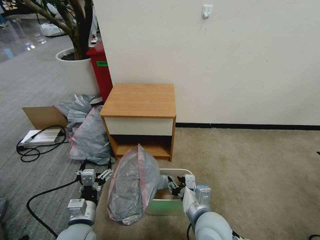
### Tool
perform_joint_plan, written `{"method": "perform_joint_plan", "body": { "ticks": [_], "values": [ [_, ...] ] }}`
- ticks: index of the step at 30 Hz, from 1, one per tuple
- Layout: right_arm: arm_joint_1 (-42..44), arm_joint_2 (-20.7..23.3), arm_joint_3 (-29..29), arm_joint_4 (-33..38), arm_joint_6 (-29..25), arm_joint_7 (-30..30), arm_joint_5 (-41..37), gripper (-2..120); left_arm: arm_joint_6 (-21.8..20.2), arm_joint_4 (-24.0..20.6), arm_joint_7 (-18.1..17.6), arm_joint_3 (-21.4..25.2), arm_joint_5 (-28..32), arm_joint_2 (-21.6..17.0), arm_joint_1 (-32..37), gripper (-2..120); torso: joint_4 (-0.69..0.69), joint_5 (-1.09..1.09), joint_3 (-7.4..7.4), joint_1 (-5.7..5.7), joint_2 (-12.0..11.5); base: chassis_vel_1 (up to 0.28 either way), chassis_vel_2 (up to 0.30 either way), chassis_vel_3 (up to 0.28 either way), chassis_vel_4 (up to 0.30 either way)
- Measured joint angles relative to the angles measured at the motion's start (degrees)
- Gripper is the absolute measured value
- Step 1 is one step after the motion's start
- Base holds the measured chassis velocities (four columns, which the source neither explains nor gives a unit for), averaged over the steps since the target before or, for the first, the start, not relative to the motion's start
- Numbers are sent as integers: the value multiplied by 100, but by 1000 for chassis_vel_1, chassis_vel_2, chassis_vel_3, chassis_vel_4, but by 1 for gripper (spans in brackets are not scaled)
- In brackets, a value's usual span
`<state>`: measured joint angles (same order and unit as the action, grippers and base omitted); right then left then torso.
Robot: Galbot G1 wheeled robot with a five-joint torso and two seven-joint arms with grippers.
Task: Pick up the garbage bag from the table and place it over the trash can.
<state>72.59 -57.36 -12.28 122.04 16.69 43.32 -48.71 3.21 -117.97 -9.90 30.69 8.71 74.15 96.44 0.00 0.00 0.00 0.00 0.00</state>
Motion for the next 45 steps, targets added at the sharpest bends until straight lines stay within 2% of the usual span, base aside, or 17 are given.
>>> {"method": "perform_joint_plan", "body": {
  "ticks": [3,5,6,8,9,11,12,13,15,20,21,23,24,26,30,41,45],
  "values": [
    [54,78,101,140,7,33,20,80,-27,-31,3,-115,-11,-160,-44,97,0,0,0,0,0,0,0,0,0],
    [92,80,161,178,-14,31,49,84,-75,-86,39,-153,28,-226,-38,97,0,0,0,0,0,0,0,0,0],
    [124,78,212,202,-51,10,87,89,-133,-149,105,-172,111,-274,-20,97,0,1,0,0,0,0,0,0,0],
    [197,38,378,230,-212,-122,264,97,-608,-512,579,-201,598,-463,91,98,0,0,0,0,0,0,0,0,0],
    [197,38,378,230,-212,-122,264,97,-608,-512,579,-201,598,-463,91,98,0,0,0,0,0,0,0,0,0],
    [230,-15,565,268,-384,-259,429,100,-1378,-873,840,-190,835,-612,159,98,0,-1,0,0,0,0,0,0,0],
    [242,-57,697,308,-477,-313,463,100,-1898,-1082,914,-159,965,-701,197,100,0,-1,0,0,0,0,0,0,0],
    [242,-57,697,308,-477,-313,463,100,-1898,-1082,914,-159,965,-701,197,100,0,-1,0,0,0,0,0,0,0],
    [336,-140,966,382,-595,-366,507,100,-2453,-1269,962,-95,1099,-782,298,100,0,-1,0,0,0,0,0,0,0],
    [592,-179,1277,459,-738,-464,625,100,-2752,-1275,828,-122,752,-836,415,100,0,0,0,0,0,0,0,0,0],
    [694,-182,1357,500,-790,-517,679,100,-2845,-1259,701,-176,614,-837,423,100,0,0,0,0,0,0,0,0,0],
    [876,-191,1476,582,-875,-632,794,100,-3235,-1232,444,-320,476,-780,346,100,0,0,0,0,0,0,0,0,0],
    [876,-191,1476,582,-875,-632,794,100,-3235,-1232,444,-320,476,-780,346,100,0,0,0,0,0,0,0,0,0],
    [1022,-222,1545,636,-976,-726,937,100,-3613,-1189,400,-451,427,-679,213,100,0,0,0,0,1,0,0,0,0],
    [1190,-246,1609,694,-1104,-841,1130,100,-3920,-1068,403,-655,423,-549,48,100,0,0,0,0,0,0,0,0,0],
    [1247,-264,1662,689,-1183,-923,1222,100,-3833,-1081,438,-723,761,-423,-13,100,0,-1,0,0,0,0,0,0,0],
    [1186,-310,1597,649,-1186,-934,1231,100,-3793,-915,435,-784,860,-395,-119,100,0,0,0,0,0,0,0,0,0]
  ]
}}
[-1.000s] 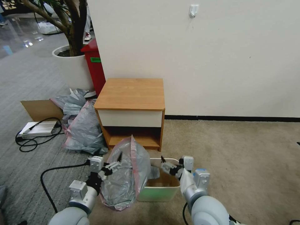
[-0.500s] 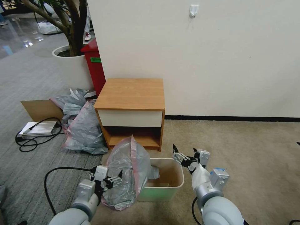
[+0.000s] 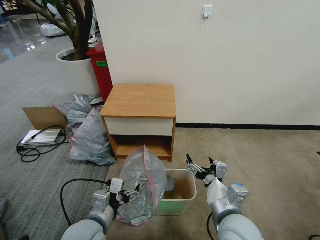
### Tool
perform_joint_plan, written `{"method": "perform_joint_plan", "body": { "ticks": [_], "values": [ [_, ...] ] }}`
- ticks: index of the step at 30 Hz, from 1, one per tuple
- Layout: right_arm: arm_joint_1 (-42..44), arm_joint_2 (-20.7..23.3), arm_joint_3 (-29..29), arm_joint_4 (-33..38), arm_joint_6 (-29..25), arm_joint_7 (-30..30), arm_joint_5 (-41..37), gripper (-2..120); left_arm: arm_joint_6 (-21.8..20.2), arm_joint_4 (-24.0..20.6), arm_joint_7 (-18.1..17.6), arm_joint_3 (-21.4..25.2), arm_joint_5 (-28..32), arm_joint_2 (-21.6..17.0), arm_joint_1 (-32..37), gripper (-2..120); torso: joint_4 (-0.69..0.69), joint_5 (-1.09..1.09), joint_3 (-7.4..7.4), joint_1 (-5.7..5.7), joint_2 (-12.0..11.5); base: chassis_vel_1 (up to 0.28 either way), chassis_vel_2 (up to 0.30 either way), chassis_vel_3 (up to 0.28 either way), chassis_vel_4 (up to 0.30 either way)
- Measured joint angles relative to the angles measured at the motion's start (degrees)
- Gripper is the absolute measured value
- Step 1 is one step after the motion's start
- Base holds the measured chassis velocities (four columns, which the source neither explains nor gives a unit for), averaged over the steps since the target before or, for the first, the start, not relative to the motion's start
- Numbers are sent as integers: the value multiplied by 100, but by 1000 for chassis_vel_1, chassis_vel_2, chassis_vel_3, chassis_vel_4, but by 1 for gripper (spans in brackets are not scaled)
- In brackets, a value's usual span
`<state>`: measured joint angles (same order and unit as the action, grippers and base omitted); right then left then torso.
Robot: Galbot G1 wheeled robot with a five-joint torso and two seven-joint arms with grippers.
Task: Pick up the garbage bag from the table and place it over the trash can.
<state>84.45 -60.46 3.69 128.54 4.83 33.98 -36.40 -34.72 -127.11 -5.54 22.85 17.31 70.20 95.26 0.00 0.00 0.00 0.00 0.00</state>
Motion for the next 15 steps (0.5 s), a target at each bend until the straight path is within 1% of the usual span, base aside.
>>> {"method": "perform_joint_plan", "body": {
  "ticks": [2,4,7,9,13,15],
  "values": [
    [-6,-27,-51,-37,-15,-25,35,100,76,100,39,-76,171,23,-88,100,1,0,0,0,0,0,0,0,0],
    [-3,-36,-63,-51,-21,-31,48,100,80,119,54,-98,228,28,-116,100,0,0,0,0,0,0,0,0,0],
    [21,-59,-111,-98,-56,-65,118,100,85,285,90,-171,477,31,-282,100,1,1,0,0,0,0,0,0,0],
    [26,-65,-124,-107,-62,-71,132,100,76,326,90,-184,532,34,-329,100,1,1,0,0,0,0,0,0,0],
    [43,-83,-127,-130,-83,-80,158,100,-79,398,85,-198,590,34,-402,100,0,0,0,0,0,0,0,0,0],
    [67,-87,-103,-142,-104,-91,171,100,-160,491,90,-207,650,11,-456,97,0,0,0,0,0,0,0,0,0]
  ]
}}
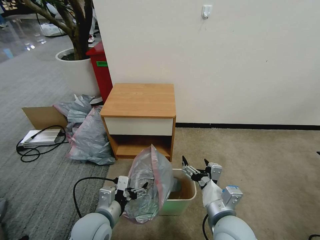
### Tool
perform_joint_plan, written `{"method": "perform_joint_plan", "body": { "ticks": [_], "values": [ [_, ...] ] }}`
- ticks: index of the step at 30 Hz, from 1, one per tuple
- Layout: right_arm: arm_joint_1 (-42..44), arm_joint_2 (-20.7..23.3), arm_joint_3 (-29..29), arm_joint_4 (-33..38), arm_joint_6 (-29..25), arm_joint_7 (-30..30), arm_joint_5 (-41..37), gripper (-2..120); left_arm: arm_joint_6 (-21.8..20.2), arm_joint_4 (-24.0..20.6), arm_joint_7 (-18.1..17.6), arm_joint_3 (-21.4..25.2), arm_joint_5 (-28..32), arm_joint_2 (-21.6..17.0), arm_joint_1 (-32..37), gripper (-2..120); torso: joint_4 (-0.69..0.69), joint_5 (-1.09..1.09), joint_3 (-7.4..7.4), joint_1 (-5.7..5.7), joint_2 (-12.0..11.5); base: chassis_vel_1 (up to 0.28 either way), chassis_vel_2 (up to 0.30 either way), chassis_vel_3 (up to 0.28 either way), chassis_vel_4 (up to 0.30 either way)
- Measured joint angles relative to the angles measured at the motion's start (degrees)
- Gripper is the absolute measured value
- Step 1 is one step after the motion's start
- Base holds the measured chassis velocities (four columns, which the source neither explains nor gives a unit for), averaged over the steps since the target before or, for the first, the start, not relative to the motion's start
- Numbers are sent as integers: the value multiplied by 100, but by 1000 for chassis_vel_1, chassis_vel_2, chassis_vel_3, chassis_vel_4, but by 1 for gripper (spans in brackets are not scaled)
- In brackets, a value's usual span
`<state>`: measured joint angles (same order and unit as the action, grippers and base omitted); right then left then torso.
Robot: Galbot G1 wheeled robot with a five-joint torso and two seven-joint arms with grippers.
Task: Pick up the garbage bag from the table and place it over the trash can.
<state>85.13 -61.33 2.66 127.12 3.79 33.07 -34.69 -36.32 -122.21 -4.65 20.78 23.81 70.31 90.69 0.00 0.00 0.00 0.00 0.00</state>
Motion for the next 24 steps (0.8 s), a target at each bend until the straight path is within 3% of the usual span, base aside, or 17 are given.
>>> {"method": "perform_joint_plan", "body": {
  "ticks": [4,6,11,13,19,23,24],
  "values": [
    [30,2,17,-5,-20,-13,28,100,-130,137,41,-31,169,-15,-135,88,0,0,0,0,0,0,0,0,0],
    [51,-1,25,-6,-29,-16,55,100,-268,220,107,-79,244,-19,-252,78,0,0,0,0,0,0,0,0,0],
    [107,-1,38,-2,-47,-17,101,100,-422,291,154,-141,276,-11,-364,69,0,0,0,0,0,0,0,0,0],
    [134,7,57,3,-61,-19,116,100,-560,330,155,-152,294,15,-403,60,0,0,0,0,0,0,0,0,0],
    [138,12,72,27,-71,-23,120,100,-567,359,154,-151,298,49,-406,46,0,0,0,0,0,0,0,0,0],
    [138,11,71,31,-76,-26,128,100,-569,341,107,-138,280,90,-376,26,0,0,0,0,0,0,0,0,0],
    [138,11,71,31,-76,-26,128,100,-569,341,107,-138,280,90,-376,26,0,0,0,0,0,0,0,0,0]
  ]
}}
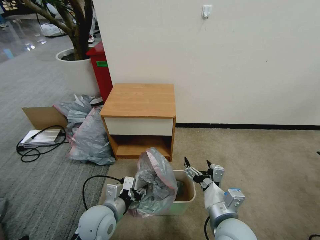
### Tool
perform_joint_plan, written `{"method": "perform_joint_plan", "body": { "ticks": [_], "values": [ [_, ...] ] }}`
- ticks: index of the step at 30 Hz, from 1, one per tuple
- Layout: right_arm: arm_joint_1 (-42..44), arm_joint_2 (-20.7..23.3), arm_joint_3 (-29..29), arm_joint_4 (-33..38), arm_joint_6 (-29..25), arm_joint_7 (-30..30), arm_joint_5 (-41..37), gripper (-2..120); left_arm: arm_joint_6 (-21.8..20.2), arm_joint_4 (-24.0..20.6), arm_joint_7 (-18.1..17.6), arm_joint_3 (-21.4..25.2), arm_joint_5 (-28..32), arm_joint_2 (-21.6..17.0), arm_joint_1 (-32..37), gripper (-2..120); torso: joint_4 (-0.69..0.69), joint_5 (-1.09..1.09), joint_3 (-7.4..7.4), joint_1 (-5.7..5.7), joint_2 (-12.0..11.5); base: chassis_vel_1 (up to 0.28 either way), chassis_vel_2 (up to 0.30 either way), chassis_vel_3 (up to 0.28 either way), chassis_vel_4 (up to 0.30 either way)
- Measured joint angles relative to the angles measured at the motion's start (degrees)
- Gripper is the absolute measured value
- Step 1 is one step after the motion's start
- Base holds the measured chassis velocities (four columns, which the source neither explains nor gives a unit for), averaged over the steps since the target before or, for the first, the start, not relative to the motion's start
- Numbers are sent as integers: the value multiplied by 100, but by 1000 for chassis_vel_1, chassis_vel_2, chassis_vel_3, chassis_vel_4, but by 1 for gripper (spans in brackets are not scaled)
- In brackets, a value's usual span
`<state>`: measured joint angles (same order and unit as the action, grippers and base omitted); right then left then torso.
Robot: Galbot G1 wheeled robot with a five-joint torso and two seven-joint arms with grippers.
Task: Pick up the garbage bag from the table and place it over the trash can.
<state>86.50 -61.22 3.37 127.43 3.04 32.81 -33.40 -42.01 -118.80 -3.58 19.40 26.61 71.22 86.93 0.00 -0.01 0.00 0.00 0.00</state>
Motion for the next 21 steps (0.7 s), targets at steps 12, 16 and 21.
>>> {"method": "perform_joint_plan", "body": {
  "ticks": [12,16,21],
  "values": [
    [13,-52,-150,109,-32,-91,148,100,279,-268,-339,136,-318,115,276,4,1,2,0,0,0,0,0,0,0],
    [13,-47,-313,175,-131,-542,254,100,829,-428,-662,153,-617,196,398,4,0,0,0,0,0,0,0,0,0],
    [-46,136,-792,60,332,-1414,2267,100,1233,-765,-1069,135,-895,323,594,4,1,1,0,0,0,0,0,0,0]
  ]
}}
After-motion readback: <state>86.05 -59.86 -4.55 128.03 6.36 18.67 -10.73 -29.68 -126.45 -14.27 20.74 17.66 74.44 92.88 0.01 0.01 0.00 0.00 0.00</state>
